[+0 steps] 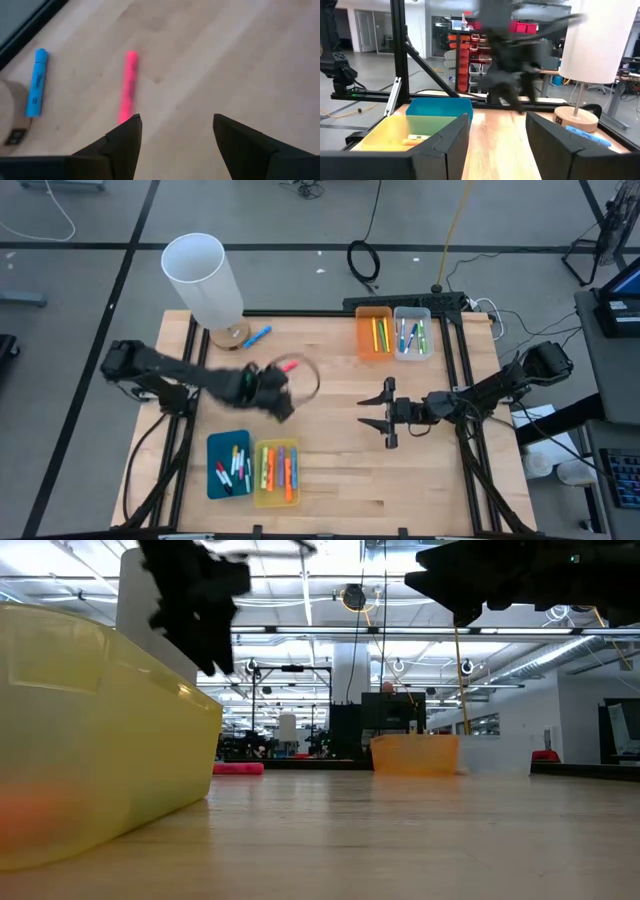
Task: Pick & Place Markers
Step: Put the pink highlighter pen into the yellow bin
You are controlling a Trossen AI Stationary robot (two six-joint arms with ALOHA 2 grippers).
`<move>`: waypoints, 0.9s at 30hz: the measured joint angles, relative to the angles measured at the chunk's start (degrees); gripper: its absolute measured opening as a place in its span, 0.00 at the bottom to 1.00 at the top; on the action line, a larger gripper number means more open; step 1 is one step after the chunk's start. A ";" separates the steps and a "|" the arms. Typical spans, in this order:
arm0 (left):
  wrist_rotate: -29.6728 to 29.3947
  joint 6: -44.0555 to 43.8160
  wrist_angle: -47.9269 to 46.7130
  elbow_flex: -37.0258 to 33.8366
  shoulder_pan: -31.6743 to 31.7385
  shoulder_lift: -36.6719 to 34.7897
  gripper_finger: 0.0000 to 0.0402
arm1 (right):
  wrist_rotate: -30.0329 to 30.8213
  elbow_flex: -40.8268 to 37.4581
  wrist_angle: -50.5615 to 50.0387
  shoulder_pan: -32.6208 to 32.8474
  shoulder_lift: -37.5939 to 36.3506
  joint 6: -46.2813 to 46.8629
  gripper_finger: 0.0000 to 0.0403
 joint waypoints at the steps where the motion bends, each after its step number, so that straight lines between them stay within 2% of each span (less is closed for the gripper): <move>1: 2.25 2.64 1.27 0.00 3.05 0.50 0.62 | 0.00 0.00 -0.20 -0.02 0.00 0.33 0.45; 5: 11.96 12.97 7.79 0.00 13.57 3.98 0.62 | -0.04 0.00 -0.42 0.05 0.00 0.64 0.45; 10: 20.11 19.92 12.40 0.00 20.38 8.55 0.62 | -0.13 0.00 -1.63 0.12 0.00 0.64 0.45; 18: 19.91 22.74 10.09 0.00 25.56 15.18 0.62 | -0.13 0.00 -1.79 0.12 0.00 0.20 0.45; 27: 25.30 23.53 10.93 0.00 25.88 21.02 0.62 | -0.19 0.00 -1.79 0.14 0.00 0.81 0.45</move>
